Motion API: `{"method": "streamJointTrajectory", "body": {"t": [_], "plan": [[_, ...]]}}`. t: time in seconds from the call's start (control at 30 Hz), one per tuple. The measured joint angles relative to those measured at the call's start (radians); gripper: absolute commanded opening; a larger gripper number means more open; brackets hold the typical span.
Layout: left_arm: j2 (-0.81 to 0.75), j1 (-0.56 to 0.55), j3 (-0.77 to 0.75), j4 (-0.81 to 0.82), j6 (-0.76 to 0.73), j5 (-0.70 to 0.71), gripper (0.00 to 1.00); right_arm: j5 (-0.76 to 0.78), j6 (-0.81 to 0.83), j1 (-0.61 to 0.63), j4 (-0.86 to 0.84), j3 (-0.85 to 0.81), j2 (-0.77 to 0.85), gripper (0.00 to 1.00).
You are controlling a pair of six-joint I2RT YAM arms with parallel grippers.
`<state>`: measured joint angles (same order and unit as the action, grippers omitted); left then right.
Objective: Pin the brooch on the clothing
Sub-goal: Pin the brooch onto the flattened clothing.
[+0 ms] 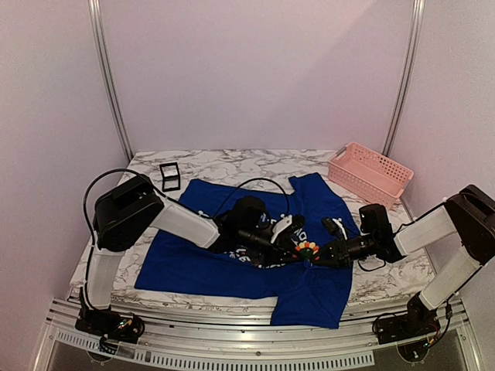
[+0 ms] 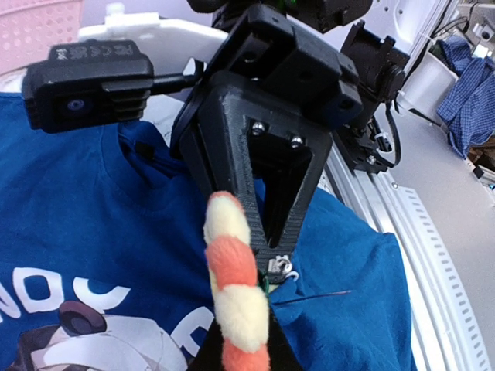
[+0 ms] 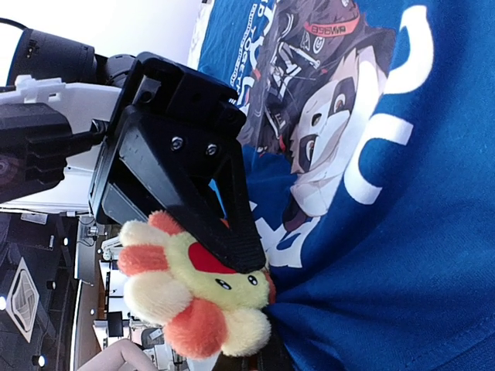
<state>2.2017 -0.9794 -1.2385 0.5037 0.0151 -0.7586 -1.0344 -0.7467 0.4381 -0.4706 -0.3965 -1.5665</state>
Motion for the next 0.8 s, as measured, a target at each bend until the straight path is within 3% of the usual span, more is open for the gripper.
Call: {"method": "streamJointTrajectory", "body": {"t": [0.13,0.37,0.63,0.77,0.8], "plan": [[0.000,0.005,-0.003,-0.001,0.056,-0.019,0.00,-0.009,0.003,0.000,0.020,-0.011,0.000,0.01],[0.015,0.025,-0.043,0.002,0.204,-0.089,0.00,0.002,0.072,-0.006,0.138,-0.050,0.069,0.20],[0.014,0.035,-0.055,0.002,0.272,-0.105,0.00,0.024,0.227,-0.014,0.309,-0.105,0.168,0.55],[0.014,0.038,-0.055,-0.025,0.285,-0.101,0.00,0.066,0.324,-0.014,0.374,-0.121,0.209,0.65],[0.014,0.039,-0.055,-0.034,0.286,-0.100,0.00,0.082,0.348,-0.014,0.384,-0.121,0.222,0.71]]}}
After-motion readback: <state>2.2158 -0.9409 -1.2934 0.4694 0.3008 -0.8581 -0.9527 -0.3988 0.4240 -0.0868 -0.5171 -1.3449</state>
